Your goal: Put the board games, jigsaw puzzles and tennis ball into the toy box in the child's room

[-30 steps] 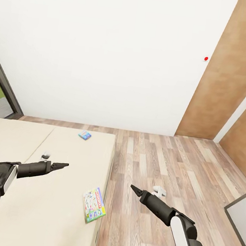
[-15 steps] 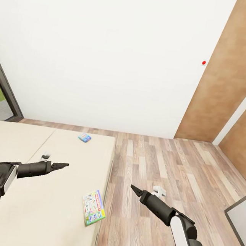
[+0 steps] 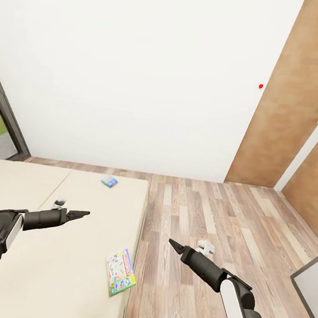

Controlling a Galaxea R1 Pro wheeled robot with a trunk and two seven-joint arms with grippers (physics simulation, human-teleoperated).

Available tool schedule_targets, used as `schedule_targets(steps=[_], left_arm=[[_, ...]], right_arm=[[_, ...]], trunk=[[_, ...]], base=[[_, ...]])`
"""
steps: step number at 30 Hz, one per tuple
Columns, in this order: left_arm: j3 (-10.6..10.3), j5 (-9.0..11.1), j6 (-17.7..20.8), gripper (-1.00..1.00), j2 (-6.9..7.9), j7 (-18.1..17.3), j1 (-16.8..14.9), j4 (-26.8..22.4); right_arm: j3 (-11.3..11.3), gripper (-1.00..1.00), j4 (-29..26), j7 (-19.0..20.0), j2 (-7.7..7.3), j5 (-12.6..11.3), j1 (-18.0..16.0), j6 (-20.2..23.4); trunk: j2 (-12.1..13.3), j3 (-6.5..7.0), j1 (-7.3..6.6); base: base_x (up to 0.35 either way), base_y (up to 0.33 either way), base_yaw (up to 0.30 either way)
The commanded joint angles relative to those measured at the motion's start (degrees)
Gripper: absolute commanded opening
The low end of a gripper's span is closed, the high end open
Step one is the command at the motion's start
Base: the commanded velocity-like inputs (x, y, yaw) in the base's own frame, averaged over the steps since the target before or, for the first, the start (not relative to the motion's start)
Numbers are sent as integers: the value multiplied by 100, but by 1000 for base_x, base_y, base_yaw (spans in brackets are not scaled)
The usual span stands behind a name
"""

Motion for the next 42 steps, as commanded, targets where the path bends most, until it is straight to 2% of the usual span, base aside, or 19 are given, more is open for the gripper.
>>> schedule_targets(steps=[1,42], left_arm=[[18,-37,60,100,-6,-40,-7,-2],[9,-37,52,100,-44,-31,-7,-2]], right_arm=[[-18,100,-3,19,6,-9,-5,43],[-24,100,4,19,6,-9,-5,43]], trunk=[[-11,-2,4],[-11,383,4]], base=[[0,0,0],[0,0,0]])
